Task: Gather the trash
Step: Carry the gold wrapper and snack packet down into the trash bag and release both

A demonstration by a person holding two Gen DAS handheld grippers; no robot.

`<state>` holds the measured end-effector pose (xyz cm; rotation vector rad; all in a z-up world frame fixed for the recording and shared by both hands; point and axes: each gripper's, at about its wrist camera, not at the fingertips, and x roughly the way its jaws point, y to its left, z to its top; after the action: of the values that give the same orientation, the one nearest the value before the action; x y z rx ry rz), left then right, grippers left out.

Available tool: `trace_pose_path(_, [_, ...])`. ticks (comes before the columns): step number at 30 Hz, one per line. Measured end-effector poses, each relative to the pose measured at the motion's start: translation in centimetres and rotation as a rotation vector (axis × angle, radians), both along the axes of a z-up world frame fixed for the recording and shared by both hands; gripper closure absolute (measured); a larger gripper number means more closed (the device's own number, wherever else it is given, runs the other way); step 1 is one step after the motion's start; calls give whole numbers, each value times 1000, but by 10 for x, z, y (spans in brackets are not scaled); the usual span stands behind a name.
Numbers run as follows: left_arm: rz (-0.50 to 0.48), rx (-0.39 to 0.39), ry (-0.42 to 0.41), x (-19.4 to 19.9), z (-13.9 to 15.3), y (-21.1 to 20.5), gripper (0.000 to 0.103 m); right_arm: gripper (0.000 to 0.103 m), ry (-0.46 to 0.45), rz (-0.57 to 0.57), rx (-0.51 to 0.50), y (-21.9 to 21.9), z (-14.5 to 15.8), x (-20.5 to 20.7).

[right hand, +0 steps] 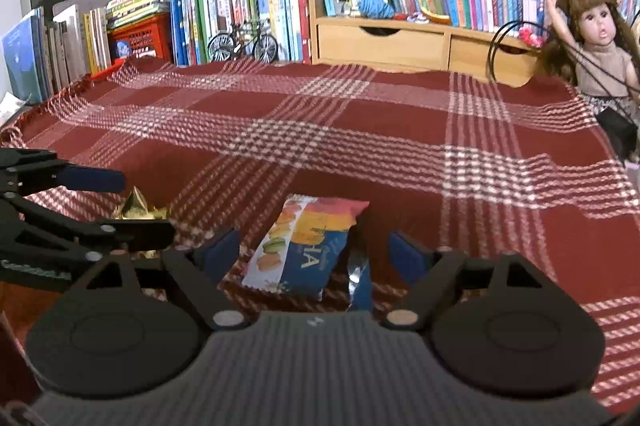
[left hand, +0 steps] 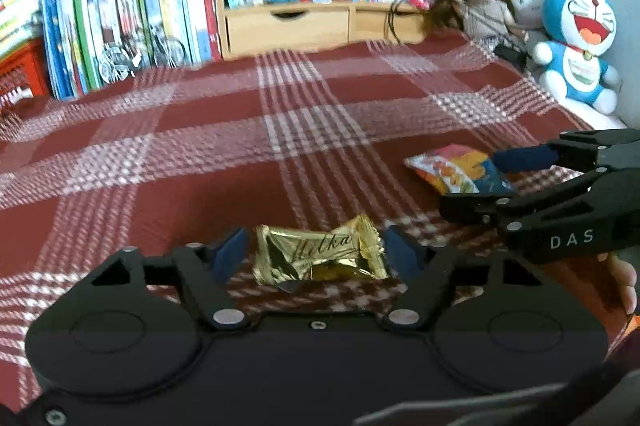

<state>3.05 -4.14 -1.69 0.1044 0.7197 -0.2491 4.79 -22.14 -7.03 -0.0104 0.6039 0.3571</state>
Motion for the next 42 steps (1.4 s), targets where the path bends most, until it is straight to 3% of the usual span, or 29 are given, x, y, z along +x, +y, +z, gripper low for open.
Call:
trace_pose_path(3, [7, -25, 27, 3, -6, 2, 41, 15, 21, 8, 17, 0, -6, 2])
trace_pose_path(6, [8, -19, 19, 1, -6, 1, 49, 29, 18, 20, 33, 0, -8, 0])
trace_pose_path(8, [7, -18, 15, -1, -4, -1, 61, 44, 14, 22, 40, 0, -7, -3])
trace_pose_path(9, [6, -17, 13, -2, -3, -2, 67, 45, 13, 24, 46, 0, -6, -4])
trace_pose_path(12, [16, -20, 7, -5, 0, -1, 72, 48, 6, 33, 63, -1, -4, -8])
trace_pose_path(26, [39, -38, -27, -45, 24, 7, 73, 51, -27, 68, 111, -3, 15, -61])
trace_pose_path(34, [39, -35, -47, -101, 34, 10, 73, 51, -27, 119, 151, -6, 22, -113])
trace_pose_path(42, [47, -63, -7, -156, 27, 10, 73, 51, 1, 174, 174, -3, 16, -167])
